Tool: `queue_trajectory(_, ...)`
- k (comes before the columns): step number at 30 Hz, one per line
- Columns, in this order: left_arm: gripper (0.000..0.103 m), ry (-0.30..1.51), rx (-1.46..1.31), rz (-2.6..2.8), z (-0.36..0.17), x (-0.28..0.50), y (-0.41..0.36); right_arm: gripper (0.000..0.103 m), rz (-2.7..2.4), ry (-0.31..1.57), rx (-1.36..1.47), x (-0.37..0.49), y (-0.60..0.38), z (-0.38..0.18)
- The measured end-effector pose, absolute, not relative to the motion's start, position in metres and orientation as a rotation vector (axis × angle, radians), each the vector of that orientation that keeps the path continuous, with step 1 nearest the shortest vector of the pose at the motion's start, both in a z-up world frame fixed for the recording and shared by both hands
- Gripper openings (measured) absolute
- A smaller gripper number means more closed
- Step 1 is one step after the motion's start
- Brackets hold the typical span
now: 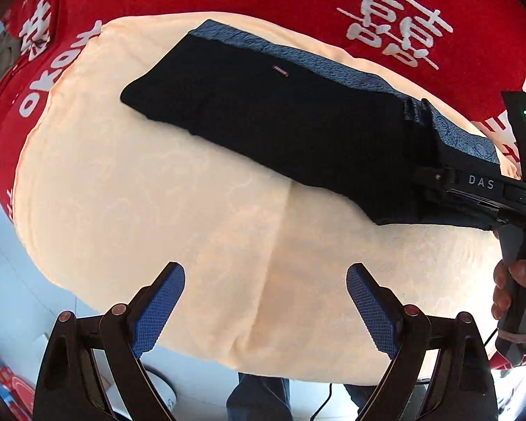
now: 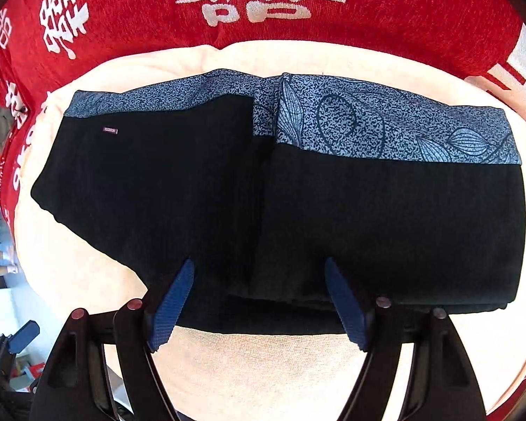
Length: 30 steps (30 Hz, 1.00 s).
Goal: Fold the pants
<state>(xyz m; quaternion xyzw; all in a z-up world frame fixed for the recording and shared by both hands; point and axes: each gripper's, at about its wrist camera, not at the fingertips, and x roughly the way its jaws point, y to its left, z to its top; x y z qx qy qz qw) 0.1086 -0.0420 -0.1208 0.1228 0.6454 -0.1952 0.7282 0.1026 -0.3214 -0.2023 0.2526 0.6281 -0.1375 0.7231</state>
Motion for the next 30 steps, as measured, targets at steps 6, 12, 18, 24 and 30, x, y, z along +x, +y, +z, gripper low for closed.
queue_trajectory(6, 0.094, 1.427, 0.265, -0.414, -0.116, 0.114, -0.029, 0.080, -0.345, 1.387, 0.554, 0.104, -0.321, -0.202)
queue_trajectory(12, 0.094, 1.431, 0.285, -0.414, -0.121, 0.118, -0.029, 0.080, -0.335, 1.361, 0.536, 0.103, -0.317, -0.204)
queue_trajectory(18, 0.094, 1.425, 0.306, -0.443, -0.104, 0.116, -0.032, 0.083, -0.351, 1.349, 0.526, 0.103, -0.315, -0.204)
queue_trajectory(24, 0.094, 1.410, 0.318, -0.447, -0.099, 0.126, -0.024, 0.083, -0.372, 1.316, 0.631, 0.099, -0.324, -0.201)
queue_trajectory(30, 0.094, 1.417, 0.279, -0.468, -0.110, 0.132, -0.019, 0.083, -0.362, 1.310, 0.702, 0.077, -0.309, -0.185)
